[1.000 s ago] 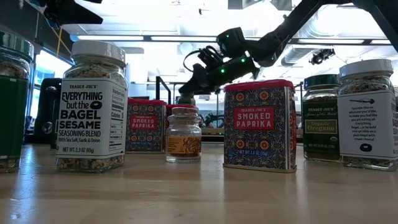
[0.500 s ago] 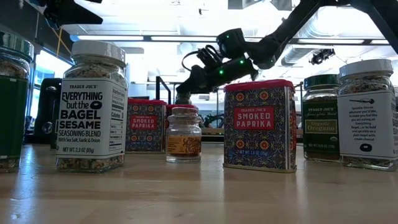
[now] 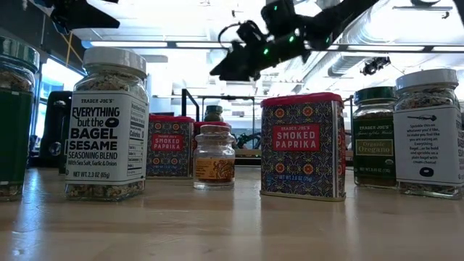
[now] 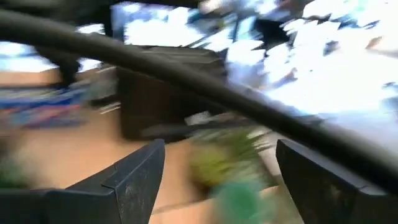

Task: Shelf spices
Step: Put the top right green seasoning bottle on the shelf aligned with the other green seasoning bottle

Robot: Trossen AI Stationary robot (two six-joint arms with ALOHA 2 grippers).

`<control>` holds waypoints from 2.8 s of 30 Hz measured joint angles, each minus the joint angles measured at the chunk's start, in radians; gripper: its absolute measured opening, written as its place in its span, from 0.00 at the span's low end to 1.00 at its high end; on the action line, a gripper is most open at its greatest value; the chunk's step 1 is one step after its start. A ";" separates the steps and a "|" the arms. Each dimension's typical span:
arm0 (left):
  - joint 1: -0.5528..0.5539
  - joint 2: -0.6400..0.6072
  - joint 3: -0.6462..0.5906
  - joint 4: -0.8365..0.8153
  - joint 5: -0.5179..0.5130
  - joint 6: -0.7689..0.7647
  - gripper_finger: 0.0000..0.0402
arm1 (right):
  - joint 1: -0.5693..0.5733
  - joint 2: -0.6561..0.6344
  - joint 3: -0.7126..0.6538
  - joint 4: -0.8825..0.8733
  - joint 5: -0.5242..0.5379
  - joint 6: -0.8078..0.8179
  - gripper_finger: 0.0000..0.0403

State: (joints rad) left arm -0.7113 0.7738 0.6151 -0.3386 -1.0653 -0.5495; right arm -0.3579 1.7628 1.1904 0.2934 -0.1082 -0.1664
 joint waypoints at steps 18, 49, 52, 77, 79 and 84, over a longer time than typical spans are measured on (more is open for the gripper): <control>0.000 0.000 0.000 -0.002 -0.017 0.021 0.72 | 0.002 0.221 0.000 0.003 -0.012 0.189 0.14; 0.000 0.000 0.000 0.000 -0.019 0.019 0.72 | -0.071 0.252 0.000 0.138 0.034 0.282 0.13; 0.000 0.000 0.000 0.000 -0.020 0.019 0.72 | -0.070 0.252 0.000 0.143 0.027 0.290 0.13; 0.000 0.000 0.000 0.007 -0.019 0.008 0.72 | -0.087 0.201 0.000 -0.056 0.247 0.438 0.13; 0.000 0.000 0.000 0.007 -0.019 0.008 0.72 | -0.087 0.216 0.000 -0.043 0.237 0.439 0.13; 0.000 0.000 0.000 0.008 -0.019 0.009 0.72 | -0.087 0.228 0.000 -0.022 0.221 0.458 0.13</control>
State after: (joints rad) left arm -0.7109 0.7741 0.6151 -0.3307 -1.0843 -0.5408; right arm -0.4446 1.9911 1.1900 0.2713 0.1130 0.2913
